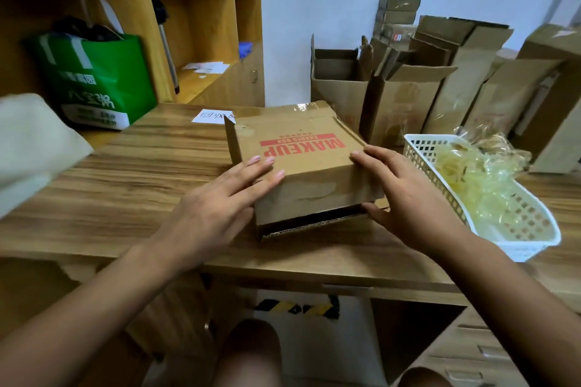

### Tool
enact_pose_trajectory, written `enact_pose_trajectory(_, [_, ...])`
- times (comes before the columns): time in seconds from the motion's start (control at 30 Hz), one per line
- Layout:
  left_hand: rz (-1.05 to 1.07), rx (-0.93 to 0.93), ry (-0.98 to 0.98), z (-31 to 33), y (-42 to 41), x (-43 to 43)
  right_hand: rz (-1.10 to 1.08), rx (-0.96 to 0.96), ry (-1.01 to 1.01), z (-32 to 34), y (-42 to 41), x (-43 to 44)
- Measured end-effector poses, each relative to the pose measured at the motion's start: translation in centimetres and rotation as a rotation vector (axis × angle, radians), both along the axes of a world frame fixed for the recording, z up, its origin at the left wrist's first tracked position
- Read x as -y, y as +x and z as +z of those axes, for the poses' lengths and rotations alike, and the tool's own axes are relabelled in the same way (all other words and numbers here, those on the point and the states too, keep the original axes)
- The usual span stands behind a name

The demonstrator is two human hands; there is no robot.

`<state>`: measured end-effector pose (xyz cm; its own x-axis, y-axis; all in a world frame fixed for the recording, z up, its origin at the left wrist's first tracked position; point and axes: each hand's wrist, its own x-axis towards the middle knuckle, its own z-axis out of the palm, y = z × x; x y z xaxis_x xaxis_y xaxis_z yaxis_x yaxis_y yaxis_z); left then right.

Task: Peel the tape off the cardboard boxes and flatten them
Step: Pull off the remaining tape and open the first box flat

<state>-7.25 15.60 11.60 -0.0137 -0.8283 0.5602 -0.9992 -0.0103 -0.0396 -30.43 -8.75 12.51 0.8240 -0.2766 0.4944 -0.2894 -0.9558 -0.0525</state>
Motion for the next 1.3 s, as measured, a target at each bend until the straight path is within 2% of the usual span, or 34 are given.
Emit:
enact_pose_trajectory(0.13, [-0.009, -0.042, 0.050, 0.5, 1.1, 0.0, 0.036, -0.010, 0.020, 0.2, -1.5, -0.3])
enact_pose_trajectory(0.3, [-0.024, -0.117, 0.077, 1.9, 1.6, -0.2, 0.103, -0.005, 0.208, 1.4, -3.4, -0.9])
enact_pose_trajectory(0.8, [0.009, 0.055, 0.063, 4.6, -0.4, 0.5, 0.039, 0.036, 0.316, 3.2, -4.2, -1.8])
enact_pose_trajectory(0.97, [-0.094, -0.026, -0.028, 4.6, -1.8, 0.8, 0.054, 0.048, 0.322, 3.1, -3.9, -2.2])
enact_pose_trajectory(1.07, [-0.091, -0.090, -0.089, 4.7, -1.6, 1.1, 0.025, 0.143, 0.308, 2.5, -4.0, -2.4])
enact_pose_trajectory(1.23, [-0.043, -0.114, -0.118, 4.6, -1.2, 1.6, -0.061, 0.638, 0.167, -0.4, -4.9, -4.1])
enact_pose_trajectory(1.3, [-0.035, -0.132, -0.109, 4.5, -1.2, 1.8, -0.011, 0.583, 0.196, -2.1, -4.6, -5.3])
